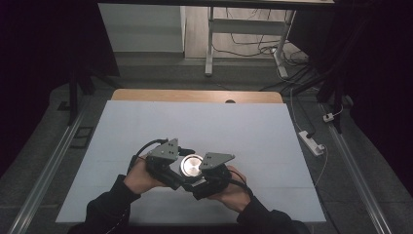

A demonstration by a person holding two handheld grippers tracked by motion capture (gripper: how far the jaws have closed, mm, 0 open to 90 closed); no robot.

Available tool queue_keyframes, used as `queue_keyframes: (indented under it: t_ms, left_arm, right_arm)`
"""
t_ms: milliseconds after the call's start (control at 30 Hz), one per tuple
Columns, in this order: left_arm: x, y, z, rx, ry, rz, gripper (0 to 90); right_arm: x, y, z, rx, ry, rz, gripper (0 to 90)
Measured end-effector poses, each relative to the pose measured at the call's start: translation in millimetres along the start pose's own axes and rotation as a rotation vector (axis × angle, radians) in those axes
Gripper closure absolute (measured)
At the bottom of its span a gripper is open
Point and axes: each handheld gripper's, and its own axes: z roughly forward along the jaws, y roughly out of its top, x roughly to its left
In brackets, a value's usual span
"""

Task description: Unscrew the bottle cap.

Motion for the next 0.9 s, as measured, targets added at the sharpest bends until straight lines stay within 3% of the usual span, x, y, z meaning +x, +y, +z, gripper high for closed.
queue_keyframes:
  t_ms: [200,500,900]
  left_arm:
    - [-3.9,4.0,-1.1,-0.001,0.029,0.01,20.6]
    - [-6.8,8.8,-7.2,-0.045,0.021,0.004,20.6]
    - [-8.3,13.7,-19.9,-0.077,0.056,-0.009,20.6]
  right_arm:
    - [-1.7,-0.6,-0.4,0.0,-0.01,0.002,14.7]
    - [-0.8,0.2,-1.3,-0.007,-0.009,0.003,14.7]
    - [-2.0,-0.2,-1.9,-0.011,-0.01,0.009,14.7]
